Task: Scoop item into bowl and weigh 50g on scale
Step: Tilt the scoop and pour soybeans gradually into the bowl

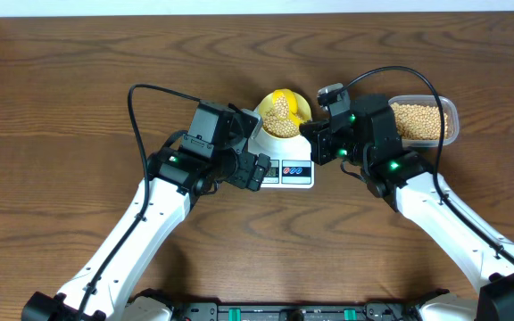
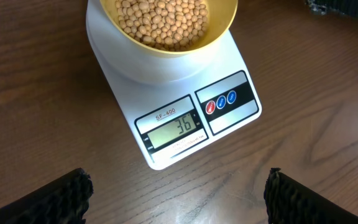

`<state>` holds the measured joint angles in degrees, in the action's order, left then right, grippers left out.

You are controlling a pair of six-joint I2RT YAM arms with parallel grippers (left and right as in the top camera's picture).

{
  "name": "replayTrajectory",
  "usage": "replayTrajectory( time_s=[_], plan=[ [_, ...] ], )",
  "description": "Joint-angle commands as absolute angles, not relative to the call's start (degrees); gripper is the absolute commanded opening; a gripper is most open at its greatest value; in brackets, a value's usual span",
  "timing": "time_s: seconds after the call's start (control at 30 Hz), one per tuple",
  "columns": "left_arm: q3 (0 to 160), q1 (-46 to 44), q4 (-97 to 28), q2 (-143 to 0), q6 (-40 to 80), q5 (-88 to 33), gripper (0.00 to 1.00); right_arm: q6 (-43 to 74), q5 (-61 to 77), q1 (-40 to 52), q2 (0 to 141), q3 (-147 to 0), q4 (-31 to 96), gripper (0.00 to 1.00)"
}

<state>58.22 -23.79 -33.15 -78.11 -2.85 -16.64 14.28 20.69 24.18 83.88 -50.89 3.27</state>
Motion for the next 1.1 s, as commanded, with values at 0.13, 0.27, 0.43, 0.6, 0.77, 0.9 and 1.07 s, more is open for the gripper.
replayTrajectory(
  time_s=[0.13, 0.27, 0.43, 0.6, 0.77, 0.9, 1.07],
  plan=[
    [58.8, -23.8, -33.2, -77.5, -3.2, -17.3, 0.90, 14.5, 21.3, 23.2, 83.0, -51.2, 3.8, 0.01],
    [58.8, -23.8, -33.2, -77.5, -3.2, -17.3, 0.90, 14.5, 21.3, 23.2, 83.0, -51.2, 3.7, 0.01],
    [58.8, -23.8, -33.2, -77.5, -3.2, -17.3, 0.90, 14.5, 21.3, 23.2, 83.0, -51.2, 4.1, 0.01],
    [58.8, -23.8, -33.2, -77.5, -3.2, -17.3, 0.90, 14.5, 21.3, 23.2, 83.0, -51.2, 4.3, 0.01],
    [58.8, -23.8, -33.2, -77.5, -3.2, -17.3, 0.90, 13.4, 18.4, 23.2, 83.0, -51.2, 4.2, 0.01],
    [58.8, -23.8, -33.2, -77.5, -3.2, -17.3, 0.90, 12.6, 18.3, 23.2, 83.0, -51.2, 4.1, 0.01],
    [58.8, -23.8, -33.2, -77.5, -3.2, -17.3, 0.90, 12.5, 18.6, 23.4, 83.0, -51.2, 4.3, 0.01]
  ],
)
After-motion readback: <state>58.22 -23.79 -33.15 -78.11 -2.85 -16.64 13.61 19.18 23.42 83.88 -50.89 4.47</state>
